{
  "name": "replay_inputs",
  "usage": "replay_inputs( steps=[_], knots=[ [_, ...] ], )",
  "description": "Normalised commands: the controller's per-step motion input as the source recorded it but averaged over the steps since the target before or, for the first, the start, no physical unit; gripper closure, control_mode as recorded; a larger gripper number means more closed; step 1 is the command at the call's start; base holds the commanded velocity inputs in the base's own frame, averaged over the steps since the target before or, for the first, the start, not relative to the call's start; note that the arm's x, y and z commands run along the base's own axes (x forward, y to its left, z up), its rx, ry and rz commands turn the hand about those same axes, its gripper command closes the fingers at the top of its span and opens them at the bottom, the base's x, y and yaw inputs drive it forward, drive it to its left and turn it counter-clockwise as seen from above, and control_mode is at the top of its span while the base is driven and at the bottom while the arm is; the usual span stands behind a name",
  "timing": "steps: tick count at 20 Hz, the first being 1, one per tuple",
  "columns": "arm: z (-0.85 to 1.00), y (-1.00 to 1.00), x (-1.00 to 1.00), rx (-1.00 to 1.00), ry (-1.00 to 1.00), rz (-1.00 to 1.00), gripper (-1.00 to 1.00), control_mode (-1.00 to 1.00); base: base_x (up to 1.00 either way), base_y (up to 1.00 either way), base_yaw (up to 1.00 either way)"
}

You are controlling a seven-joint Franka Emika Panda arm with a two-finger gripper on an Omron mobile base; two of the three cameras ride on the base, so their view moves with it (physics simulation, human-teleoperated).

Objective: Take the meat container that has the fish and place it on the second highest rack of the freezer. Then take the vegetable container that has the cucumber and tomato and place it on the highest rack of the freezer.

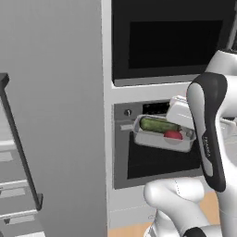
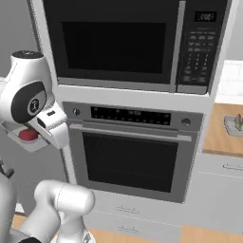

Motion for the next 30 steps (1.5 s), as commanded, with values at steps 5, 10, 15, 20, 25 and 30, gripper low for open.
replay_inputs(
  steps=[5,10,15,20,25,30],
  knots=[
    [0.00,0.00,0.00,0.00,0.00,0.00,1.00,1.00,-0.28,1.00,0.00],
    [0.00,0.00,0.00,0.00,0.00,0.00,1.00,1.00,-0.11,1.00,0.00],
    [0.00,0.00,0.00,0.00,0.00,0.00,1.00,1.00,0.00,1.00,0.00],
    [0.00,0.00,0.00,0.00,0.00,0.00,1.00,1.00,0.07,0.77,0.00],
    [0.00,0.00,0.00,0.00,0.00,0.00,1.00,1.00,0.67,0.22,0.00],
    [0.00,0.00,0.00,0.00,0.00,0.00,1.00,1.00,0.47,0.13,0.00]
  ],
)
